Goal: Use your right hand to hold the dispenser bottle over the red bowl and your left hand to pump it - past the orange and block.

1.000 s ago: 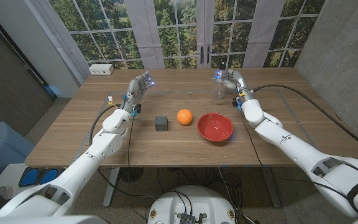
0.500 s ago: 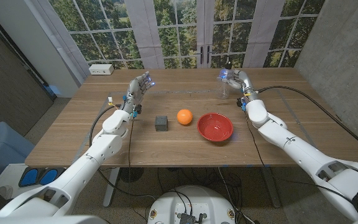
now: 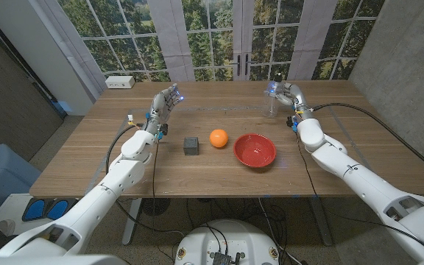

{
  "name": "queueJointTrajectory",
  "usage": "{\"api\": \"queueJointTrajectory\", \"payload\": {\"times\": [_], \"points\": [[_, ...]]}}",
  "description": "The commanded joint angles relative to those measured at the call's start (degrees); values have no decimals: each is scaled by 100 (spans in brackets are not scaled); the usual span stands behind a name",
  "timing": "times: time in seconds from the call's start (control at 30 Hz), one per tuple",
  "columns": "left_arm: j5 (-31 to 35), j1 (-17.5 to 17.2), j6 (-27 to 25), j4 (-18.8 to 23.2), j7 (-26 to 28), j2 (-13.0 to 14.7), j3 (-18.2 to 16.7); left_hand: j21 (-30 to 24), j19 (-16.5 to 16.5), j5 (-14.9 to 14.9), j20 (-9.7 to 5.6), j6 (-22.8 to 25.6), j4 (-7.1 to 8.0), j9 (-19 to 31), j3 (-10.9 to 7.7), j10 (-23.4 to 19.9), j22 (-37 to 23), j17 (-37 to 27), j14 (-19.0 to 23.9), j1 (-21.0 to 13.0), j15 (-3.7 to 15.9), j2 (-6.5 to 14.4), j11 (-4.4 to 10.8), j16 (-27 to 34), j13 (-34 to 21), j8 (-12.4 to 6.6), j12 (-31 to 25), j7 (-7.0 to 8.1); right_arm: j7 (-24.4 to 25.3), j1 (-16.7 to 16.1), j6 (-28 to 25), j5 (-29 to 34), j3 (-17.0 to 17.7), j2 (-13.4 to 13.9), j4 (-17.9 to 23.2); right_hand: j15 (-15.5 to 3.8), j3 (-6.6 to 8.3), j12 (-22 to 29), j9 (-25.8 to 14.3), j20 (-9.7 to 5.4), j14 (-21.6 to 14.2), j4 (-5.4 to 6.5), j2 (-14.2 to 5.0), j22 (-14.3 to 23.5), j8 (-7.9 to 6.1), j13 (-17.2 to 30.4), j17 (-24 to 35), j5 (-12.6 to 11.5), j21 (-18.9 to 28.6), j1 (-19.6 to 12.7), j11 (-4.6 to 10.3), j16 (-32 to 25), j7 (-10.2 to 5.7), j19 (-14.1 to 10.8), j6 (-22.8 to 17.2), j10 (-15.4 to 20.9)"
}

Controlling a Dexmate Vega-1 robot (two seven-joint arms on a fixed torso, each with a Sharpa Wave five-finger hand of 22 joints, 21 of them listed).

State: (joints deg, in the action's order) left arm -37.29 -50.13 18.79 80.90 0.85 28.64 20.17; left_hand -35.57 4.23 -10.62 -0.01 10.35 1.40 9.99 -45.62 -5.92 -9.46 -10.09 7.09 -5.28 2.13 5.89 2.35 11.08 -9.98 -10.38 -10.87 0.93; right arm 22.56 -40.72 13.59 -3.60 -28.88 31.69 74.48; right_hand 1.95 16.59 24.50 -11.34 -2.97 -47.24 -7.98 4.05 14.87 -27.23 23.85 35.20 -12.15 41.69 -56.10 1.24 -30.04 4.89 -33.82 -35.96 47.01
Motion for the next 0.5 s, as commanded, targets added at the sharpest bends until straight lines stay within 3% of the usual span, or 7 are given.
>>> {"api": "queueJointTrajectory", "payload": {"times": [0.03, 0.17, 0.5], "points": [[13, -15, -37, 78, -12, 19, 16, 10, 73, -17, -5, 36, -5, 23, -31, -74, -21, 0, 64, 71, 80, 301, 3, -21, -25, -25, -22, -7, 17, -247, -121, -37, 143, 203, 393, -1514, -43, -27, -14, -767, -1137, 10, -1114, -5, 12, 35, 30, -38, 50, -1062, 995, 47, -1447, 59, -1973, 1028], [3, -3, -50, 79, -13, 19, 12, 24, 76, -17, -8, 38, -8, 23, -33, -71, -21, 0, 66, 75, 84, 300, 9, -22, -25, -26, -20, -8, -5, -313, -286, 3, 160, 288, 589, -1507, -64, -52, -16, -781, -1099, 22, -1112, -16, 33, 50, 36, -49, 75, -1052, 992, 91, -1462, 101, -1961, 1005], [-116, 9, -239, 206, -24, 113, -52, 44, 90, -17, -6, 41, -10, 23, -36, -77, -22, 0, 72, 84, 80, 299, -5, -23, -25, -25, -21, -8, 69, -352, -1, 149, 168, 293, 525, -1529, -88, -93, -22, -806, -1032, 30, -1136, -43, 67, 86, 50, -100, 134, -1076, 997, 185, -1502, 173, -1968, 976]]}}
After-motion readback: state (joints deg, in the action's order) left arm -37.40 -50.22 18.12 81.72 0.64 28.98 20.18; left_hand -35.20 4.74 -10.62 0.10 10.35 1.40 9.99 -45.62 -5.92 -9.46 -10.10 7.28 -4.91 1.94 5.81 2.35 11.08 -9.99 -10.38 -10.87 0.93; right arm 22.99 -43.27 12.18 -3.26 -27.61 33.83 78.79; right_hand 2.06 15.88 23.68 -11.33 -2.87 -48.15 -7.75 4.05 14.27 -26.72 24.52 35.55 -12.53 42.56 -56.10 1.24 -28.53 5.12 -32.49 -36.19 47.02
